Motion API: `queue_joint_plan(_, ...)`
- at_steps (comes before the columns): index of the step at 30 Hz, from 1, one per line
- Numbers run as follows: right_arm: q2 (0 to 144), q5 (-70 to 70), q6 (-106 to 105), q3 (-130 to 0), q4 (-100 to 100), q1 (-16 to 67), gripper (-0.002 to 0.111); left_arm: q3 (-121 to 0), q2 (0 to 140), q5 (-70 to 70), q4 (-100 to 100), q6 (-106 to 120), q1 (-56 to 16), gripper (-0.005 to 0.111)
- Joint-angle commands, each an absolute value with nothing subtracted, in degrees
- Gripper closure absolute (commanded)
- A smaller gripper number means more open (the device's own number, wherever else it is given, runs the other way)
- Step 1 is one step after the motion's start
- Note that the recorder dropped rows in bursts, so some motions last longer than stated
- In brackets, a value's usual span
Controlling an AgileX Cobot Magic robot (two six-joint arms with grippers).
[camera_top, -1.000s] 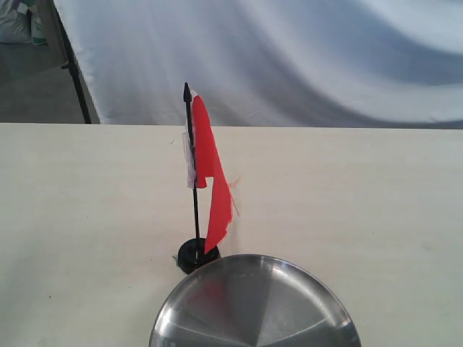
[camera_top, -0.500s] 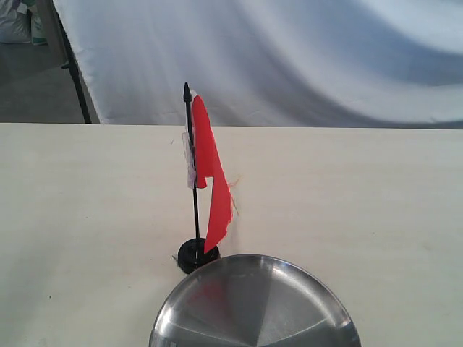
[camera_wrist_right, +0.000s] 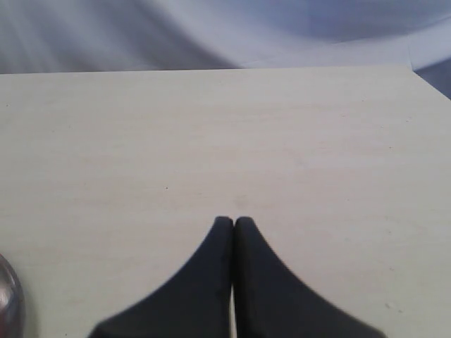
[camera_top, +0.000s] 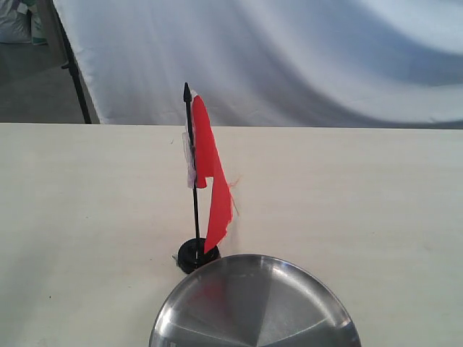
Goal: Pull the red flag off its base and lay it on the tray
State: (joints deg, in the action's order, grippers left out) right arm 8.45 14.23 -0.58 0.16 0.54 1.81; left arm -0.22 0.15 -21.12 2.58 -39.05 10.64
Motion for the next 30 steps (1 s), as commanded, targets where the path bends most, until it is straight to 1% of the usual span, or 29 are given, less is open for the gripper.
queue_joint_plan(1,8.24,14.46,-0.77,0.0,0.37,1.64,0.109,0.0,0.0,-21.29,11.12,-44.47,10.78,0.107)
queue_joint_plan(4,8.24,14.46,-0.77,0.0,0.37,1.64,0.109,-2.59,0.0,-21.56,31.16,-52.34,10.78,0.107)
queue_joint_plan(7,8.24,14.46,-0.77,0.0,0.37,1.64,0.109,-7.5,0.53,-20.75,42.37,-63.15,10.78,0.107)
queue_joint_plan(11,8.24,14.46,-0.77,0.0,0.37,1.64,0.109,-13.66,7.05,-21.59,54.49,-71.93,10.78,0.107)
queue_joint_plan(14,8.24,14.46,-0.77,0.0,0.37,1.64,0.109,-18.66,13.34,-31.26,70.07,-79.08,10.78,0.107)
queue_joint_plan(16,8.24,14.46,-0.77,0.0,0.37,1.64,0.109,-21.98,18.23,-39.79,76.69,-82.58,10.78,0.107)
queue_joint_plan(18,8.24,14.46,-0.77,0.0,0.37,1.64,0.109,-24.69,22.92,-43.79,79.79,-86.07,10.78,0.107)
queue_joint_plan(22,8.24,14.46,-0.77,0.0,0.37,1.64,0.109,-28.79,30.78,-45.07,81.98,-89.1,10.78,0.107)
queue_joint_plan(26,8.24,14.46,-0.77,0.0,0.37,1.64,0.109,-33.79,41.46,-47.36,81.83,-89.42,10.78,0.107)
queue_joint_plan(28,8.24,14.46,-0.77,0.0,0.37,1.64,0.109,-37.07,46.45,-47.72,81.83,-89.16,9.52,0.107)
queue_joint_plan(30,8.24,14.46,-0.77,0.0,0.37,1.64,0.109,-41.18,51.25,-46.61,84.38,-88.9,5.43,0.107)
